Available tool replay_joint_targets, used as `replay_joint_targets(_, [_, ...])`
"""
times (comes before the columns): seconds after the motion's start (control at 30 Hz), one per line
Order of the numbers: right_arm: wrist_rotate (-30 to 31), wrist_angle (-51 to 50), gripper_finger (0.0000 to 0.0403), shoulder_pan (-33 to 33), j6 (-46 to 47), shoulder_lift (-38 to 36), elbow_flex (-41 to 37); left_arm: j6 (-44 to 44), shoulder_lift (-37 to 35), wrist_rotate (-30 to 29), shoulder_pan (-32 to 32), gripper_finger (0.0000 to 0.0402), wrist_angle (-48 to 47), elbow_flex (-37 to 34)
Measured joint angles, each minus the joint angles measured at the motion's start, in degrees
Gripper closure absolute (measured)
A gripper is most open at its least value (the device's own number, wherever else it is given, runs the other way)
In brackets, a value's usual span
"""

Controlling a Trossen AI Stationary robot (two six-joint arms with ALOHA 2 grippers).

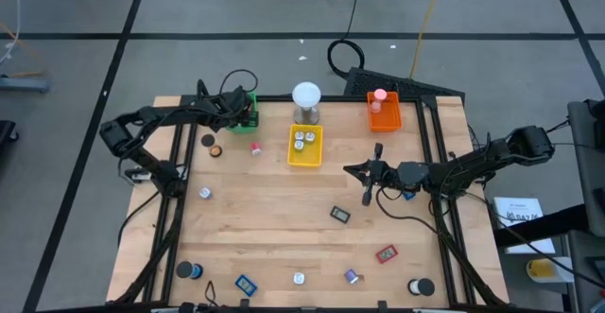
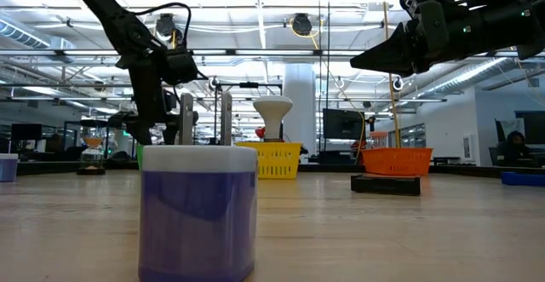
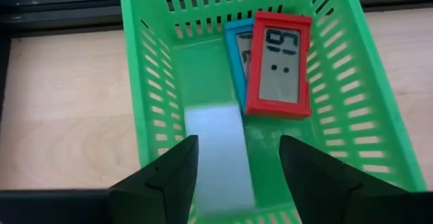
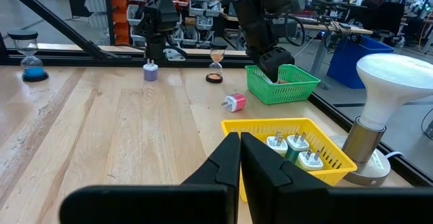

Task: Pick & Place Office items
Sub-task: Put the top left purple charger adapter into the yellow bin

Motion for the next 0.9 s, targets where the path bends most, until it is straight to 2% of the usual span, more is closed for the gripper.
replay_joint_targets(0.23, [0.0,0.0,0.0399,0.0,0.0,0.0,0.0,3.8,-4.6,0.1,-0.7,0.0204,-0.1,0.0])
replay_joint_targets(0.4, [0.0,0.0,0.0399,0.0,0.0,0.0,0.0,12.0,-11.4,0.5,-4.0,0.0255,-0.5,0.0])
replay_joint_targets(0.5, [0.0,0.0,0.0399,0.0,0.0,0.0,0.0,18.9,-15.4,1.1,-8.4,0.0291,-0.6,-0.8])
replay_joint_targets(0.6, [0.0,0.0,0.0399,0.0,0.0,0.0,0.0,21.8,-18.9,1.1,-13.9,0.0328,0.6,-3.7])
replay_joint_targets(0.8, [0.0,0.0,0.0399,0.0,0.0,0.0,0.0,24.0,-24.1,0.8,-26.2,0.0392,16.5,-14.4])
replay_joint_targets(0.9, [0.0,0.0,0.0399,0.0,-0.2,0.0,0.0,25.2,-24.3,0.6,-32.2,0.0394,29.8,-19.7])
